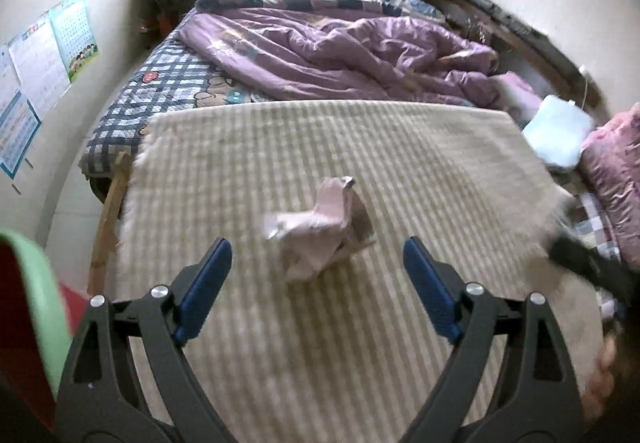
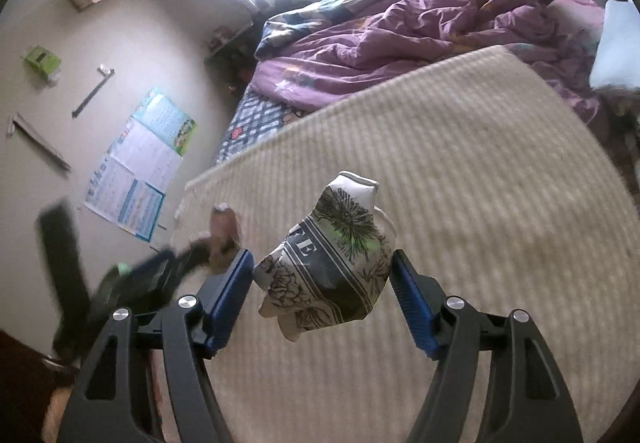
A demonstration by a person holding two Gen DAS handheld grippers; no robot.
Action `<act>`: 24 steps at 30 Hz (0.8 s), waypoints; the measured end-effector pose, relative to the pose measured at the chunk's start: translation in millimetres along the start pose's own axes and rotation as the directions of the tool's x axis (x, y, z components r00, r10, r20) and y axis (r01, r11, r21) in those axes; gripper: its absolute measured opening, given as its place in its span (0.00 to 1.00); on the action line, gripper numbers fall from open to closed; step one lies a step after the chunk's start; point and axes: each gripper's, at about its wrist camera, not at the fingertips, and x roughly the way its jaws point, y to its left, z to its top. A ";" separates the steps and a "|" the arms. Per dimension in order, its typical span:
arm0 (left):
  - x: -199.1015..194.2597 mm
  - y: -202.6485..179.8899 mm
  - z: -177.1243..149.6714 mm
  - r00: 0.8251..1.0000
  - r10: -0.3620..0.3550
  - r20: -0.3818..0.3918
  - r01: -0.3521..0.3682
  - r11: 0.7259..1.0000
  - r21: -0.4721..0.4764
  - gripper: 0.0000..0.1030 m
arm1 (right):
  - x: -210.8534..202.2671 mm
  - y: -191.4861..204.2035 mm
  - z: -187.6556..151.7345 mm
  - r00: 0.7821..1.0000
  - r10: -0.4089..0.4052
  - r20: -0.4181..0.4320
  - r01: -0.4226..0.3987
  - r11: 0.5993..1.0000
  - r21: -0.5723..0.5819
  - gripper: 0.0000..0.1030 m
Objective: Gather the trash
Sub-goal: 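Grasp the white floral-print carton with the right tool while the left tool grasps the pink crumpled paper, then carry the pink paper over the bucket with the left tool while the right tool carries the floral carton there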
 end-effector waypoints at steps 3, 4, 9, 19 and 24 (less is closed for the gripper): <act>22.9 -8.8 5.0 0.999 0.021 -0.034 -0.021 1.000 0.006 0.82 | -10.3 -10.6 -10.8 1.000 -0.010 -0.007 0.010 1.000 -0.010 0.66; 27.4 -9.7 4.9 0.999 0.033 -0.043 -0.033 0.999 0.003 0.82 | -11.7 -13.0 -12.3 1.000 -0.010 -0.008 0.010 1.000 -0.011 0.66; 32.6 -8.7 4.7 0.995 0.084 -0.057 -0.087 0.995 -0.057 0.57 | -23.9 -19.3 -16.3 1.000 -0.009 0.000 0.009 0.999 -0.041 0.66; -63.3 -21.3 -15.9 0.990 0.092 0.108 -0.076 0.987 -0.144 0.53 | -42.7 16.2 -19.2 0.998 0.031 0.051 -0.020 0.982 -0.187 0.66; -106.6 -28.9 -32.7 0.981 0.106 0.161 -0.082 0.986 -0.147 0.54 | -41.9 40.0 -24.1 0.997 0.060 0.056 -0.045 0.971 -0.234 0.66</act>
